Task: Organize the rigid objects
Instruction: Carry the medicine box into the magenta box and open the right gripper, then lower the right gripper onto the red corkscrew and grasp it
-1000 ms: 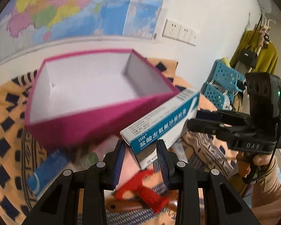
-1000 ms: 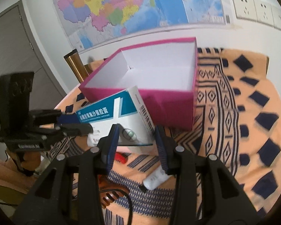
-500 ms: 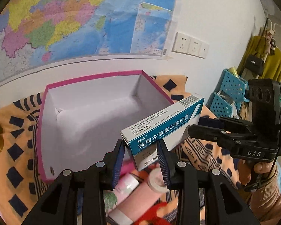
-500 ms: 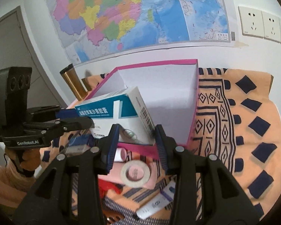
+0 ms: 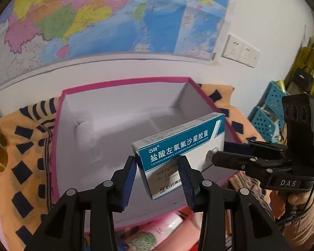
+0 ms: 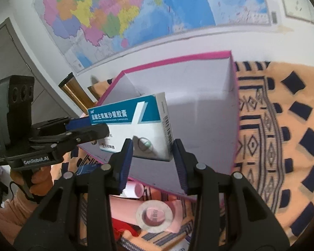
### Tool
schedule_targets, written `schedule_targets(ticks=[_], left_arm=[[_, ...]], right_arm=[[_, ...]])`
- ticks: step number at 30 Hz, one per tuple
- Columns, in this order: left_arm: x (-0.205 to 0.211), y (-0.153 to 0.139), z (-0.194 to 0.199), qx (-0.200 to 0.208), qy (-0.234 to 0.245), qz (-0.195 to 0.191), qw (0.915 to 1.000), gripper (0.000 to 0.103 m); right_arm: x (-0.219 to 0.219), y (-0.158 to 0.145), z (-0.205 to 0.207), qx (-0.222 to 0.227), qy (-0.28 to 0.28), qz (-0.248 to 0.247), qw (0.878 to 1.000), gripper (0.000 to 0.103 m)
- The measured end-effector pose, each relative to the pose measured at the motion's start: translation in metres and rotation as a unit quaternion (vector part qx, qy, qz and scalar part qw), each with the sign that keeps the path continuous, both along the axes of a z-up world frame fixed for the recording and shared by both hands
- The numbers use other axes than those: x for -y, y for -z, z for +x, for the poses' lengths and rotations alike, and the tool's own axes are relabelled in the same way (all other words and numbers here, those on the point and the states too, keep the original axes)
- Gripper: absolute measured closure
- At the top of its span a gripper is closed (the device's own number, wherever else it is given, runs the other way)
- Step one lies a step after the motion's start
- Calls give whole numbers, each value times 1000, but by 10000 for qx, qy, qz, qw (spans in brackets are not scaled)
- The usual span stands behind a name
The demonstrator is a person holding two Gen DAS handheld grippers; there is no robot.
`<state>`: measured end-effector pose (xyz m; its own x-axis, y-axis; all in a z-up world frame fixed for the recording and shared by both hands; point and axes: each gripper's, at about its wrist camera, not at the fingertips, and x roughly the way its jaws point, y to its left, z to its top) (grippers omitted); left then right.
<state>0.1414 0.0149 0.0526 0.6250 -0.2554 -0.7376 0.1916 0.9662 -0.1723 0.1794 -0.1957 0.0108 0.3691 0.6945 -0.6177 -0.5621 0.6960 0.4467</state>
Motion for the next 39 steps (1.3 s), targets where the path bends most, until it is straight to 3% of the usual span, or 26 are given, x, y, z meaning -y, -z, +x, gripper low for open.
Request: schedule_targets(ticks=[13, 15, 17, 23, 27, 32, 35, 39], left_arm=[[-36, 36, 25, -611, -636, 240, 9958, 62], [-36, 37, 24, -544, -783, 410, 9946, 63], [-37, 34, 20, -400, -877, 500, 9941, 62], [-40, 19, -9, 115, -990, 467, 9939, 49], [-37, 10, -40, 453, -806, 364, 9950, 44], [-29, 8, -89, 806, -243, 152, 9963, 38], [-22, 16, -111, 781, 45, 90, 9969, 37], [-11, 41, -133, 554, 288, 167, 9979, 37]], right_arm=[[-62, 32, 30, -456, -233, -506, 9974, 60], [-67, 30, 30, -374, -223, -629, 9971, 53], [-71, 25, 27, -194, -164, -763, 9968, 40], [-57, 10, 11, 284, 52, -720, 9970, 34], [-31, -6, -10, 477, 85, -232, 9986, 34], [6, -27, -50, 820, 4, 184, 9965, 34], [25, -30, -73, 878, -95, 376, 9954, 34], [44, -18, -95, 859, -14, 282, 9959, 34]])
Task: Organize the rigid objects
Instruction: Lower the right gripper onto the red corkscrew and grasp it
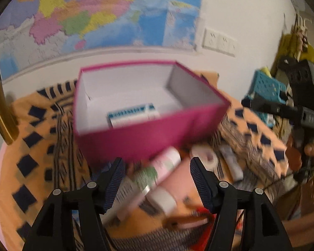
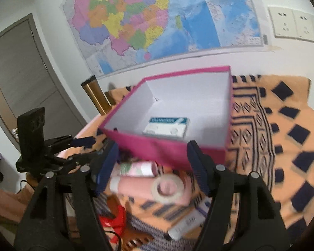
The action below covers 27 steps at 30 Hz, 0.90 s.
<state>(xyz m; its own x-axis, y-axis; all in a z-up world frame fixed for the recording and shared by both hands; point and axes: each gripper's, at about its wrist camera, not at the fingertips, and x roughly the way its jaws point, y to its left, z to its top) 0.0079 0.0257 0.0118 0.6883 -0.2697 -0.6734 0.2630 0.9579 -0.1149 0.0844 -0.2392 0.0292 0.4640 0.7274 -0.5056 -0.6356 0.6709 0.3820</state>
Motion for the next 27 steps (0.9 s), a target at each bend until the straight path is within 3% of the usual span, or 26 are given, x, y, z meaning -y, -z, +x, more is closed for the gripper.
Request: schedule_targets(ticks=[7, 16, 23, 27], left_arm=[[18, 28, -32, -270, 465, 65, 9985, 37], [30, 43, -58, -399, 892, 179, 9951, 38], [30, 60, -66, -684, 954, 71, 9931, 45], [29, 64, -68, -731, 932, 103, 9929, 45]], right_arm=[[16, 35, -28, -445, -87, 24, 9990, 34], [-9, 64, -64, -744, -679, -270, 9945, 34], [-45, 89, -77, -1011, -1234, -520, 9858, 51], [-57, 102, -73, -1202, -1357, -577, 9817, 56]])
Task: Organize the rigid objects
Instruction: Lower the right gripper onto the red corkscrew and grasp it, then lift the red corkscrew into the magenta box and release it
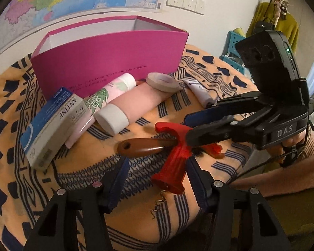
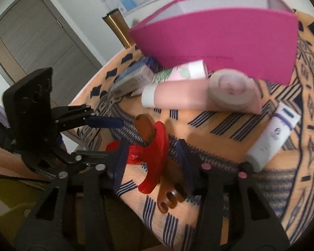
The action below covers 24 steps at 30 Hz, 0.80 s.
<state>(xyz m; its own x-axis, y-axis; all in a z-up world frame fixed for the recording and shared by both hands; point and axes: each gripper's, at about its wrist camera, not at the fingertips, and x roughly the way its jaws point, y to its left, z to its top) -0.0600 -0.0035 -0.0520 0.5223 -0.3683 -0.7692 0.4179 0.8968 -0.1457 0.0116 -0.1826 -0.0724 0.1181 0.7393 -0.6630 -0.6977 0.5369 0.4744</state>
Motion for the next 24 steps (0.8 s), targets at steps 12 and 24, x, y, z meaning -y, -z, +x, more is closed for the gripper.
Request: schedule_targets(ticks=[12, 24], left_arm=[[-3, 9, -7, -202, 138, -88, 9997, 51], [-13, 15, -1, -320, -103, -132, 9993, 67]], right_arm=[[7, 14, 15, -456, 65, 297, 9985, 83], [-3, 7, -1, -47, -164, 79, 9998, 60]])
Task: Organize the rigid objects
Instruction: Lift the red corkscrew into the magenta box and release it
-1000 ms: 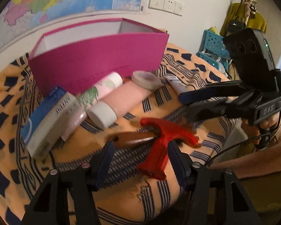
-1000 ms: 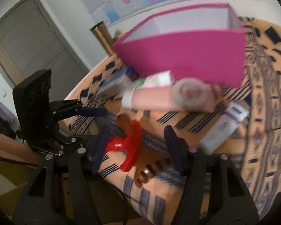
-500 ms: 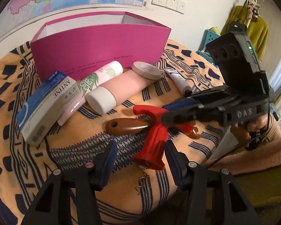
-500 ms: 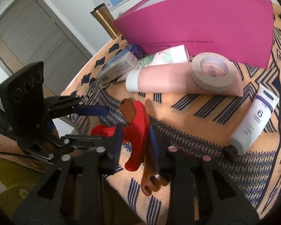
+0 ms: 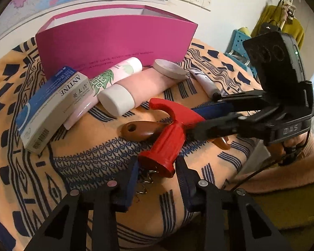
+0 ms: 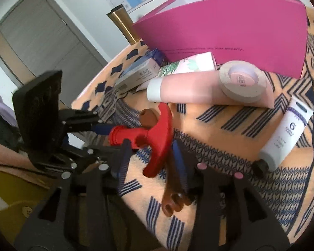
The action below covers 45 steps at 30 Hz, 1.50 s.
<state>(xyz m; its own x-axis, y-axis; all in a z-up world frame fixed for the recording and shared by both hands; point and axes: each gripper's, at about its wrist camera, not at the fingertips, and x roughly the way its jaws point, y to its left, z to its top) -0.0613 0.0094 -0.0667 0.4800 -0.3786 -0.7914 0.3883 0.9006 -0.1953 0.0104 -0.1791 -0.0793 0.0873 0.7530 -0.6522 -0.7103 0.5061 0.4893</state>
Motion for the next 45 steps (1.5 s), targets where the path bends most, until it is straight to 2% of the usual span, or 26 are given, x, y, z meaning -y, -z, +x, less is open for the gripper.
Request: schedule_targets(ticks=[1, 5, 13, 21, 27, 33, 37, 40, 45], left_arm=[[1, 0, 0, 8, 10, 4, 10000, 67], [2, -1, 6, 11, -42, 24, 10000, 67], [10, -16, 16, 241, 28, -93, 9997, 67], [27, -61, 39, 891, 196, -14, 9958, 67], [42, -95, 76, 1268, 339, 152, 9912, 67], [52, -112, 119, 1213, 349, 113, 9919, 67], [56, -116, 140, 1217, 316, 256, 9917, 67], [60, -118, 160, 1111, 287, 291, 9930, 67], [64, -115, 186, 887, 271, 291, 9953, 67]], right_arm=[[-1, 1, 1, 19, 40, -56, 10000, 60], [-1, 4, 6, 14, 93, -49, 9999, 74], [12, -14, 10, 254, 323, 73, 9991, 75], [31, -55, 20, 751, 715, 322, 9941, 75], [44, -88, 41, 1137, 1056, 473, 9868, 75], [52, -110, 74, 1272, 1359, 667, 9803, 75], [54, -120, 96, 1267, 1469, 798, 9778, 76], [54, -122, 114, 1165, 1447, 866, 9788, 80], [46, -116, 132, 1056, 1449, 761, 9808, 80]])
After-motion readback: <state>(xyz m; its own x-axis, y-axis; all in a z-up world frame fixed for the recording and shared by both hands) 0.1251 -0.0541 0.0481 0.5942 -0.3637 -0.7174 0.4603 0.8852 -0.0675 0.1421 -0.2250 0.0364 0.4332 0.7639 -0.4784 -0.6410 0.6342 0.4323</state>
